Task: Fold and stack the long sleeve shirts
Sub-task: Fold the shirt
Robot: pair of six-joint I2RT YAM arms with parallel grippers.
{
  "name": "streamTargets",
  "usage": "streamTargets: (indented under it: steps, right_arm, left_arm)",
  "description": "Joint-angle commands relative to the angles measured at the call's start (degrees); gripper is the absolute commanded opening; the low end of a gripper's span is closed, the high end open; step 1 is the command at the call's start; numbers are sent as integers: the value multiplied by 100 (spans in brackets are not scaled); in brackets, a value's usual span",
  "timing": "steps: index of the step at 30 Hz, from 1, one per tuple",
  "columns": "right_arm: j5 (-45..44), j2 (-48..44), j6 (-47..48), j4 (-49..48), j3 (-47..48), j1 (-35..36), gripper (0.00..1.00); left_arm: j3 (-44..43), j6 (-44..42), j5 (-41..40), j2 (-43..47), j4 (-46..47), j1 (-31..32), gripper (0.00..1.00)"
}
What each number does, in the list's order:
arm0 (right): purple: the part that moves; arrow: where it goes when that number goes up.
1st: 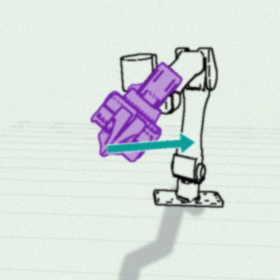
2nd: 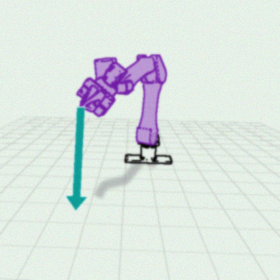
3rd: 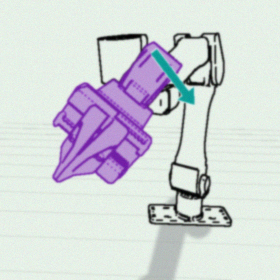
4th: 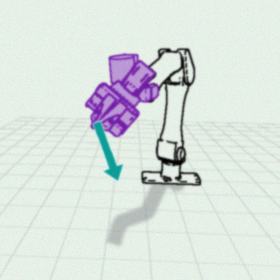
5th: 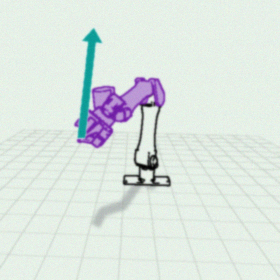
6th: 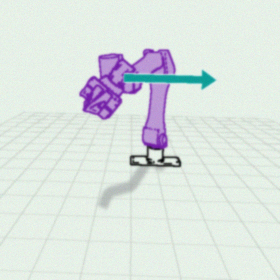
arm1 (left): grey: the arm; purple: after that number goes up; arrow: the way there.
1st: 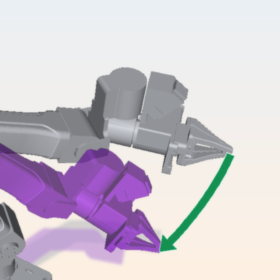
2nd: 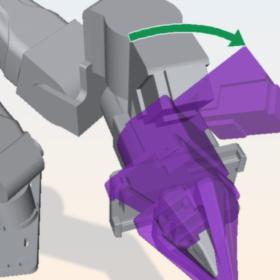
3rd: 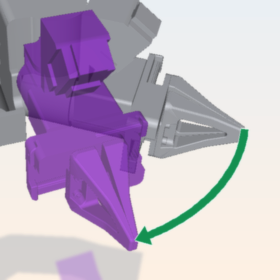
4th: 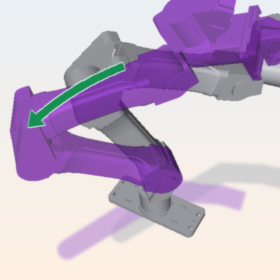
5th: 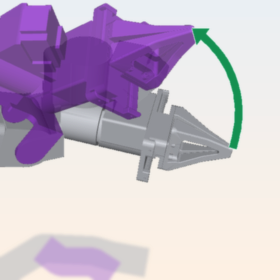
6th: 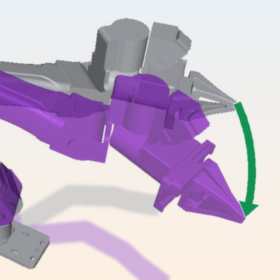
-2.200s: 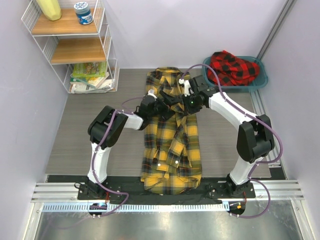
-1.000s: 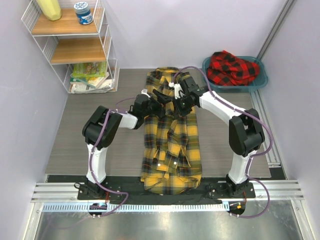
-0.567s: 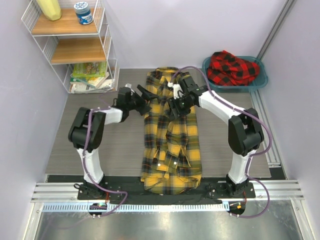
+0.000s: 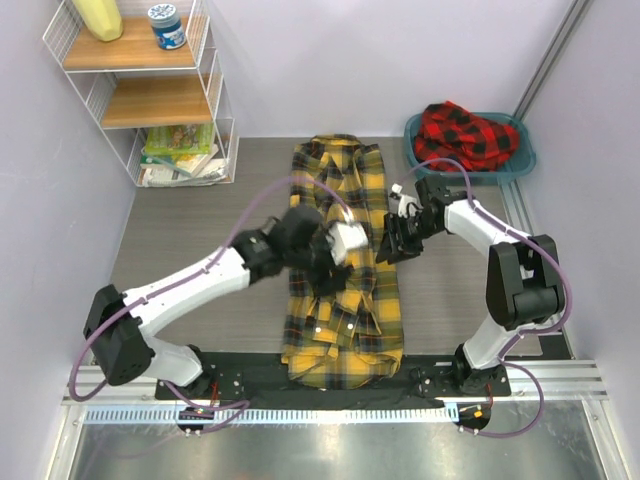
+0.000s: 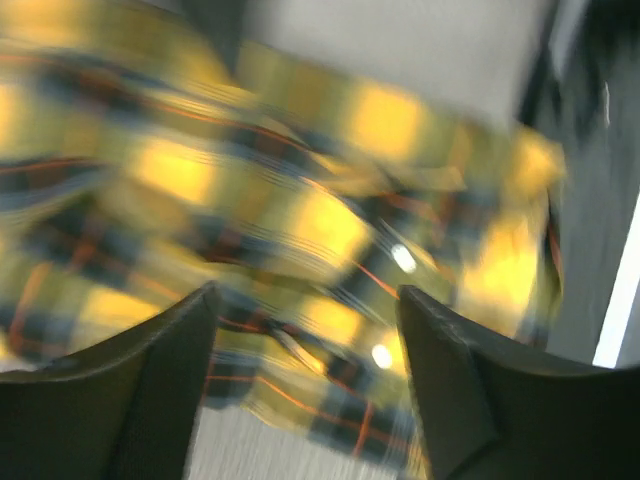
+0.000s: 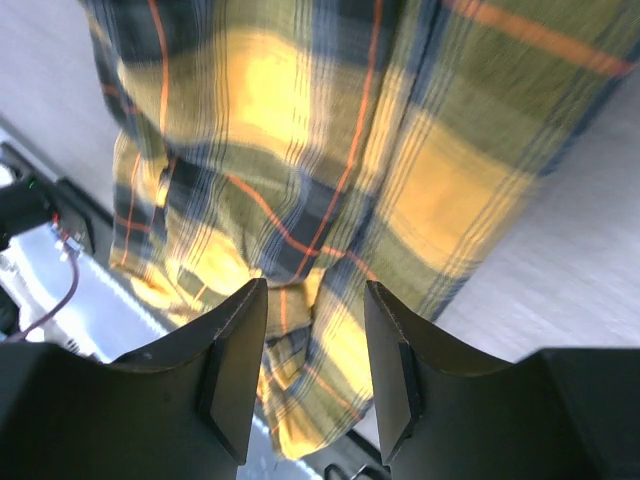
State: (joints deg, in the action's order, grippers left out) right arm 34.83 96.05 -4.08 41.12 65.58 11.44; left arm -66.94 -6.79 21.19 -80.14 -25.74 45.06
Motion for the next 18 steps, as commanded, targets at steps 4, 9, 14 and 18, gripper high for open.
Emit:
streamTargets:
  steps: [4,9,14,18]
  right_arm:
    - [490,-298,74,89,-326,-239,43]
    - [604,-245,91,62,-546,-265,32]
    - [656,-131,214,89,-599,-309,31]
    - [727,-78,258,115,-556,-336,32]
  left_arm:
    - [102,-1633,-1020,-616,-1250,1838,64]
    - [-56,-1598,-1363,-1293,-934,2384,66]
    - [-144,-1721,-1670,-1899,-494,2429,65]
    - [-223,-1808,-1829,-2242,-248,2429,64]
